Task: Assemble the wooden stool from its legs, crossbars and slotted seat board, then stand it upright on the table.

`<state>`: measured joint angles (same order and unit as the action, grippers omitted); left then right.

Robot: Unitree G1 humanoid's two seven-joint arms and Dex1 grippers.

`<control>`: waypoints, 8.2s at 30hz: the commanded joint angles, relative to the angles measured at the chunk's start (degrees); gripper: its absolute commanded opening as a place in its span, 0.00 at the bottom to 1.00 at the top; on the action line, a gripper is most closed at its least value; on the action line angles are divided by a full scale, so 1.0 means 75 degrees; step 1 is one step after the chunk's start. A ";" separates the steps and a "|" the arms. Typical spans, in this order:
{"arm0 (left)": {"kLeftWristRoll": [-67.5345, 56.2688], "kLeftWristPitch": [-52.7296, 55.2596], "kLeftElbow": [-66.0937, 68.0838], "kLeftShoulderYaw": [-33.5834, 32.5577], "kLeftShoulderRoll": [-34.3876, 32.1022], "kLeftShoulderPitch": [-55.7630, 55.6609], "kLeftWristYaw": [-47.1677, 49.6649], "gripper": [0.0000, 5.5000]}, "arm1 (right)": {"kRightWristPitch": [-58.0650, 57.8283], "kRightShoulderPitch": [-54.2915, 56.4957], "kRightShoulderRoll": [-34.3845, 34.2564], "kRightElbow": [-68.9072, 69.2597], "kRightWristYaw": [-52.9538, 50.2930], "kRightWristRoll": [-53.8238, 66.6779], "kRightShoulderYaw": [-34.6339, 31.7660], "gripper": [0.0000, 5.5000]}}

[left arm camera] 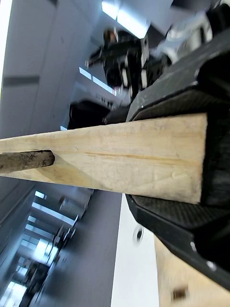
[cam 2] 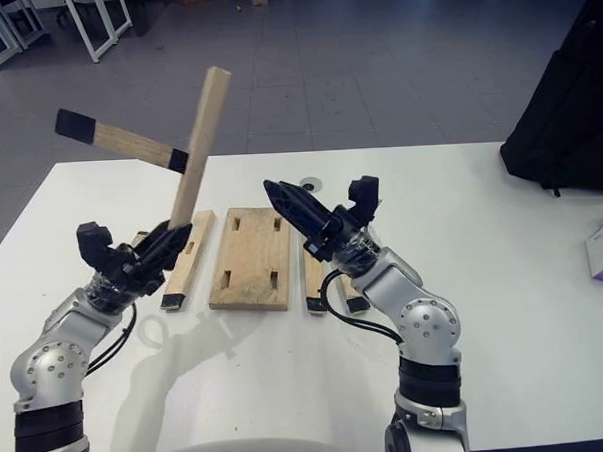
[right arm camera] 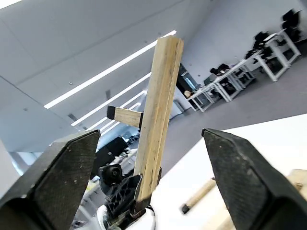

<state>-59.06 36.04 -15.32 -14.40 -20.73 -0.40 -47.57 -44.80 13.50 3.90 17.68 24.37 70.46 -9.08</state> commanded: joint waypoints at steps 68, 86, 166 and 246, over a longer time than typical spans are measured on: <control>0.7792 -0.1772 0.2966 0.4473 -0.2331 -0.2659 -0.0777 0.68 | 0.1971 0.2598 0.2288 -0.1149 0.3183 -0.2906 0.0272 0.37; 0.8881 -0.2172 0.2001 0.5828 -0.2913 -0.3097 -0.2246 0.68 | 0.1766 0.2263 0.2241 -0.0819 0.2910 -0.2802 0.0232 0.37; 0.8399 -0.2021 0.0118 0.5900 -0.3442 -0.1157 -0.2545 0.68 | 0.2490 0.3592 0.3207 -0.6722 0.7474 -0.6853 0.2146 0.81; 0.7502 -0.0876 -0.0618 0.5411 -0.3347 0.0851 -0.0301 0.68 | -0.0134 -0.2164 0.2051 0.0158 -0.1618 -0.7194 0.1336 0.81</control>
<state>-6.00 23.78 -23.98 21.98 -45.44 1.05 -50.64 -44.34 -2.69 18.70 18.35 12.28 17.43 0.81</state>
